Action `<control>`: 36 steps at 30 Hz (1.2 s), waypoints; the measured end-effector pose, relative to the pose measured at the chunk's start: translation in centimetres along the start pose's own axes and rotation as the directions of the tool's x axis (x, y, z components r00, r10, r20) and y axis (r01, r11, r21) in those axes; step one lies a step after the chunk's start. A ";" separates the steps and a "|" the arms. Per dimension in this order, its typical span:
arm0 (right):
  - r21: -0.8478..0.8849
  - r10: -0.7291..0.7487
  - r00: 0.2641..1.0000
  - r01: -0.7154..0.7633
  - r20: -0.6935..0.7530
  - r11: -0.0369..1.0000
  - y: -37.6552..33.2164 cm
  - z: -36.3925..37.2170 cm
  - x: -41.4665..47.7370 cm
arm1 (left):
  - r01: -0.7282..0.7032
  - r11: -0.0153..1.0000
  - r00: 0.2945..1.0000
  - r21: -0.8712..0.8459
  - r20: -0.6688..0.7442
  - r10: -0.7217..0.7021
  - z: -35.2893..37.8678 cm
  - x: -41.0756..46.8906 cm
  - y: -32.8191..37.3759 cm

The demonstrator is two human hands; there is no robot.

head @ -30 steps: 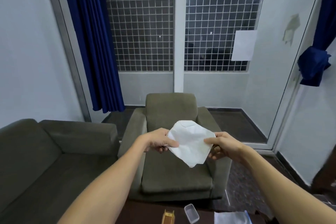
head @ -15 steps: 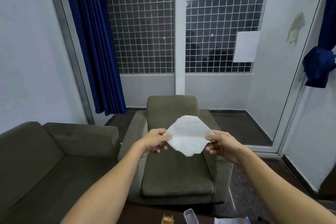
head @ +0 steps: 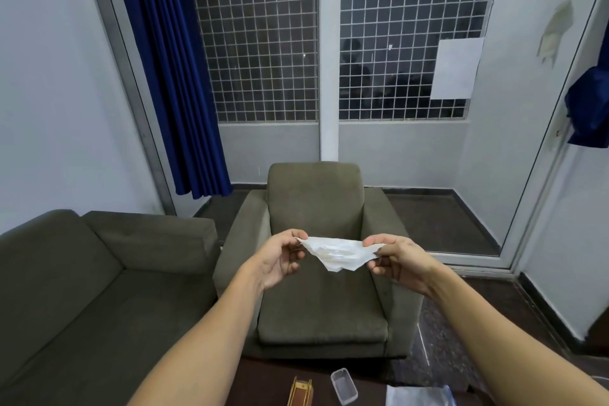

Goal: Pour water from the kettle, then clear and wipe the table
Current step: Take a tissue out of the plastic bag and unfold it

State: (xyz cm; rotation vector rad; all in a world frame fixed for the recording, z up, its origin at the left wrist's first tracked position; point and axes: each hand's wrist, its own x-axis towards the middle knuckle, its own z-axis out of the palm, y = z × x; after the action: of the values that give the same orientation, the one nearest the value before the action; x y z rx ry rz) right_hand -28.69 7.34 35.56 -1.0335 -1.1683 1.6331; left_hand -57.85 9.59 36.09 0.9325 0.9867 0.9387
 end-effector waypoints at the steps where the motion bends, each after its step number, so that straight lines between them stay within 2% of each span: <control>1: 0.001 -0.007 1.000 0.007 0.000 1.000 0.0 0.0 0.0 | 0.000 1.000 1.000 -0.011 -0.006 0.000 0.1 0.1 0.1; 5: -0.003 -0.032 0.999 0.032 0.009 0.999 0.1 0.0 -0.1 | 0.006 1.000 1.000 -0.030 -0.030 -0.007 0.6 0.5 0.5; 10: -0.007 -0.013 0.999 0.013 0.037 1.000 0.9 0.0 -0.3 | 0.017 0.994 0.997 0.107 -0.071 -0.010 1.4 0.5 0.7; 14: 0.041 0.051 0.994 -0.055 0.097 0.998 2.2 0.5 -0.3 | -0.007 0.988 0.992 0.157 -0.126 0.027 1.6 0.6 1.0; 18: 0.075 0.078 0.991 -0.087 0.113 0.993 3.9 1.8 -0.2 | 0.028 0.988 0.985 0.154 -0.174 0.000 1.3 0.4 1.2; 20: 0.017 0.025 0.994 -0.027 0.103 0.999 4.9 2.6 0.1 | 0.053 0.986 0.982 0.155 -0.187 -0.023 0.6 0.4 1.4; 22: -0.157 -0.061 0.992 0.077 0.108 0.985 5.5 3.4 0.3 | 0.081 0.984 0.978 0.160 -0.201 -0.047 -0.4 0.8 1.7; 24: -0.424 -0.156 0.982 0.187 0.107 0.886 6.0 4.5 0.5 | 0.110 0.978 0.977 0.175 -0.203 -0.074 -1.4 1.2 1.8; 26: -0.664 -0.275 0.956 0.269 0.098 0.698 6.7 6.1 0.6 | 0.150 0.969 0.976 0.197 -0.185 -0.114 -2.5 1.6 1.6; 29: -0.843 -0.408 0.905 0.311 0.121 0.439 8.3 9.3 0.8 | 0.221 0.948 0.971 0.227 -0.146 -0.191 -4.6 2.5 1.5; 33: -0.954 -0.549 0.836 0.149 -0.020 0.261 11.1 13.8 1.7 | 0.296 0.919 0.954 0.262 -0.116 -0.275 -7.8 4.2 1.8; 36: -0.975 -0.603 0.787 0.005 -0.134 0.224 13.1 16.7 2.8 | 0.339 0.889 0.940 0.306 -0.085 -0.329 -9.5 5.5 1.6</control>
State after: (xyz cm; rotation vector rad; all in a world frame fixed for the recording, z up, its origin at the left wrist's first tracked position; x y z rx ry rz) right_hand -47.46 3.11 26.22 -1.6444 -1.8525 0.0418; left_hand -65.64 17.08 33.62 0.9744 1.3039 0.5105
